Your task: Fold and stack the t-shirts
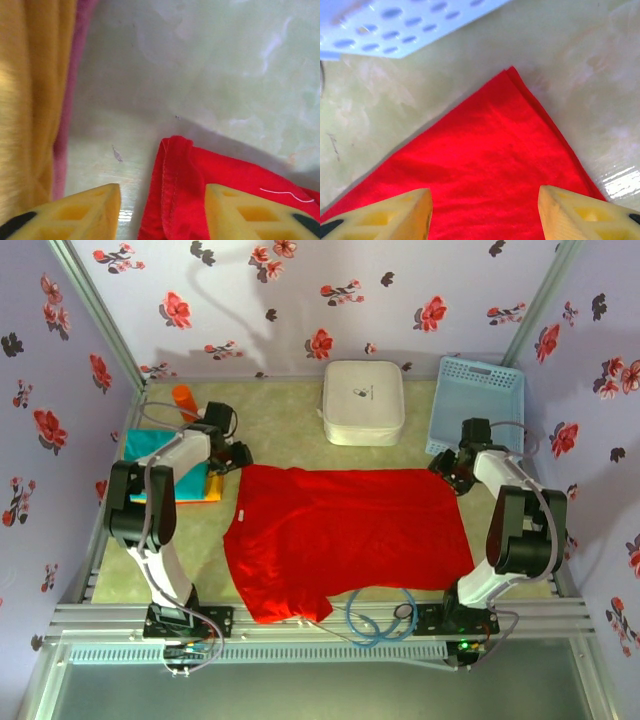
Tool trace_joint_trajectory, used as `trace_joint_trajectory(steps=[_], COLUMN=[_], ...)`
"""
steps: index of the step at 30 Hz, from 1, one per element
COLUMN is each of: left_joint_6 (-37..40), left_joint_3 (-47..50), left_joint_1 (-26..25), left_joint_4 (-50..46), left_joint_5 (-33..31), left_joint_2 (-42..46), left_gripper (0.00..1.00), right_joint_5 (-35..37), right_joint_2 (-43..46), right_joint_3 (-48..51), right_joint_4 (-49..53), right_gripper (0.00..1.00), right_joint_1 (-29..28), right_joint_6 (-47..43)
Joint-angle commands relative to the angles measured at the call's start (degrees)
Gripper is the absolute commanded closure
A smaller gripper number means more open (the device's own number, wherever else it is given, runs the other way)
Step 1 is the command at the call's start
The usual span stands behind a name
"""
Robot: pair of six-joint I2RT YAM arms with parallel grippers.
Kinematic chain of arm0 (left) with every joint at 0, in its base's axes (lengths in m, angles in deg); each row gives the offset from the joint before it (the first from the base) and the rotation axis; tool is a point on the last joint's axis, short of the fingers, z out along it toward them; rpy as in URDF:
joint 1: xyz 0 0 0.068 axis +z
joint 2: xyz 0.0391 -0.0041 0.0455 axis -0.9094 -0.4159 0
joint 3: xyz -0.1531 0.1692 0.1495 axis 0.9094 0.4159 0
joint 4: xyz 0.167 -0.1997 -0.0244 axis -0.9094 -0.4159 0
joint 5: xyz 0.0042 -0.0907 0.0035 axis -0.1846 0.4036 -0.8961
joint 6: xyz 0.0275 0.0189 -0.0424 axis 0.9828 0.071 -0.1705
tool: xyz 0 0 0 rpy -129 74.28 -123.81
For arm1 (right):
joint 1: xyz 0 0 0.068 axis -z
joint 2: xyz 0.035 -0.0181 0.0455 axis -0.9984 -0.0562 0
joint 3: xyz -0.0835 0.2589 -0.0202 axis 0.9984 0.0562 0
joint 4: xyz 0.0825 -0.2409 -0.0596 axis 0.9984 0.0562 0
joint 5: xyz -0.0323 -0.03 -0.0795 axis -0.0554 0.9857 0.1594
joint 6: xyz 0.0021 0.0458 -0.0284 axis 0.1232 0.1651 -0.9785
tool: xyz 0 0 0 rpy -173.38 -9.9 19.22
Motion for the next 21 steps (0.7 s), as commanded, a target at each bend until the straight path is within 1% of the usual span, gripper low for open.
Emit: trace_joint_trajectory(steps=[1,3,4,5,9,10,13,21], left_joint_6=[-0.44,-1.57,-2.14,-2.39,-2.59,-2.47,-1.63,1.66], left_joint_3=[-0.45,-0.46,-0.74,-1.04,-2.4,-3.0,-5.38,-13.89], left_joint_1=[-1.26,-1.49,-1.49,-1.42,-1.25,-0.88,0.38,3.11], left_joint_4=[0.29,0.7,0.64,0.54,-0.32,-0.72,-2.37,-6.06], left_joint_5=[1.29,1.2,1.13,0.83,-1.03,-1.5,-2.02,-2.05], left_joint_2=[-3.22,-4.33,-4.94,-5.45,-6.02,-6.04,-6.35,-10.09], left_gripper=[0.59,0.66,0.71,0.79,0.96,0.98,1.0,1.0], right_joint_5=[-0.05,0.35,0.58,0.77,1.29,1.58,1.96,2.49], right_joint_2=[-1.96,-3.48,-4.28,-5.11,-8.3,-9.16,-11.4,-17.08], right_joint_3=[1.36,1.35,1.08,0.78,-1.71,-2.67,-5.03,-10.98], right_joint_4=[0.97,0.5,0.26,-0.05,-0.43,-0.33,-0.3,-0.51], right_gripper=[0.43,0.43,0.43,0.43,0.44,0.44,0.44,0.45], right_joint_1=[-1.2,-2.1,-2.68,-3.21,-5.11,-5.46,-5.94,-6.38], right_joint_6=[-0.8,-0.72,-0.62,-0.46,0.39,0.56,1.12,2.45])
